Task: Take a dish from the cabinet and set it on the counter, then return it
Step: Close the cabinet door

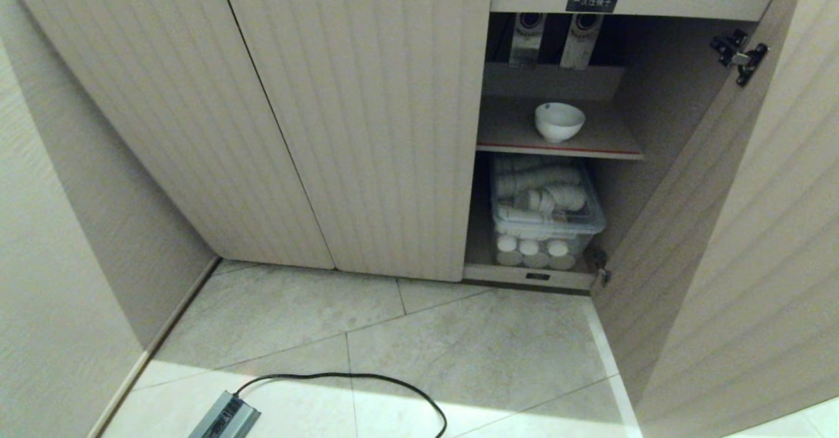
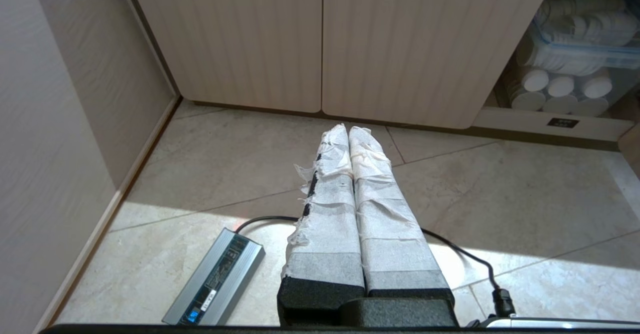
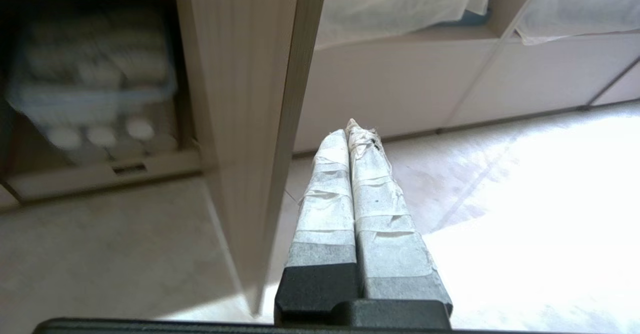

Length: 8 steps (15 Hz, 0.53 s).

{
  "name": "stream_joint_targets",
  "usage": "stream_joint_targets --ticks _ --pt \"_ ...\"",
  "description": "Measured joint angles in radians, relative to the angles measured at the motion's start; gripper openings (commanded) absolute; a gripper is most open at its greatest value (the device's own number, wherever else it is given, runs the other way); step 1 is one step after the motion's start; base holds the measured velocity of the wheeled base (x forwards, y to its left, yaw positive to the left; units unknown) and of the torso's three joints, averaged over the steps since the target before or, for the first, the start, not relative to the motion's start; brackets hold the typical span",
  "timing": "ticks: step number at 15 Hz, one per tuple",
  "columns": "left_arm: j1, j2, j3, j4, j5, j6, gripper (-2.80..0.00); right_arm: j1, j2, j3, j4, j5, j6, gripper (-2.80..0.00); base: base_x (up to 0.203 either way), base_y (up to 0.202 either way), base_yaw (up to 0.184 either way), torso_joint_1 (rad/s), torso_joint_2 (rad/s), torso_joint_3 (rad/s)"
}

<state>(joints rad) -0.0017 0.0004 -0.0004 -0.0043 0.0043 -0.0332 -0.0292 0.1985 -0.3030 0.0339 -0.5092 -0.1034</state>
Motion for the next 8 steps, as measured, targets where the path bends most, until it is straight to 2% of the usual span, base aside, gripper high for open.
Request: stream_joint_targets --ticks 4,8 --pt "0.000 0.000 0.000 0.000 0.000 0.000 -2.80 -0.033 0.054 -0.056 0.067 0.003 -0.026 -2.80 0.000 0.000 0.000 0.000 0.00 0.000" --pt "0.000 0.000 0.000 0.000 0.001 0.000 -2.80 -0.191 0.140 -0.100 0.092 0.009 0.016 -2.80 0.000 0.000 0.000 0.000 0.00 0.000"
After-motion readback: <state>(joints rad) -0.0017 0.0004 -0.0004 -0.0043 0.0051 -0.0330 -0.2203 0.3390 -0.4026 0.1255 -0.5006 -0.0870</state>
